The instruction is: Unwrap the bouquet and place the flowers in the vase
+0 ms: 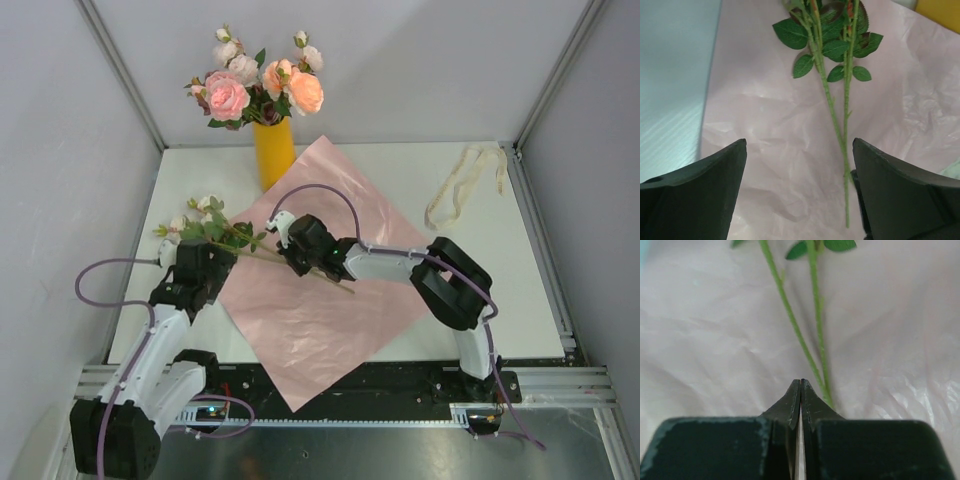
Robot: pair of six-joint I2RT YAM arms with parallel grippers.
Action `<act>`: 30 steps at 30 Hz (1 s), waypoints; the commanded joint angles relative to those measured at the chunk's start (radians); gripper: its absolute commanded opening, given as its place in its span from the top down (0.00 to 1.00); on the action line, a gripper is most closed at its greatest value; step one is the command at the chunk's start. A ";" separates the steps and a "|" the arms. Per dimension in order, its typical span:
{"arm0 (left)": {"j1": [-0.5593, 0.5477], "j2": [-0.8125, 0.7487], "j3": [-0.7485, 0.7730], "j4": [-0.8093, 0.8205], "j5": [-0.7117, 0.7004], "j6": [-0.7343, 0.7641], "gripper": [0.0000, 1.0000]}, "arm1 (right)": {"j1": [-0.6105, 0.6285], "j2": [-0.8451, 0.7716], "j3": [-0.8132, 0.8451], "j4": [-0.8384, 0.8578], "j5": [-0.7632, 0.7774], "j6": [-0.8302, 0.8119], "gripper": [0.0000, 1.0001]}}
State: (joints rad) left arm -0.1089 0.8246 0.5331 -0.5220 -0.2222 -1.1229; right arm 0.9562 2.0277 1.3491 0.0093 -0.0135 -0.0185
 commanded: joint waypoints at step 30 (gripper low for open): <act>0.040 0.051 -0.138 0.212 0.026 -0.207 0.13 | 0.009 0.160 0.271 -0.171 -0.034 -0.064 0.74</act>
State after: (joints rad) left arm -0.0780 0.9234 0.4129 -0.3042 -0.1757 -1.2934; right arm 0.9634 2.1490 1.5387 -0.1192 -0.0463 -0.0467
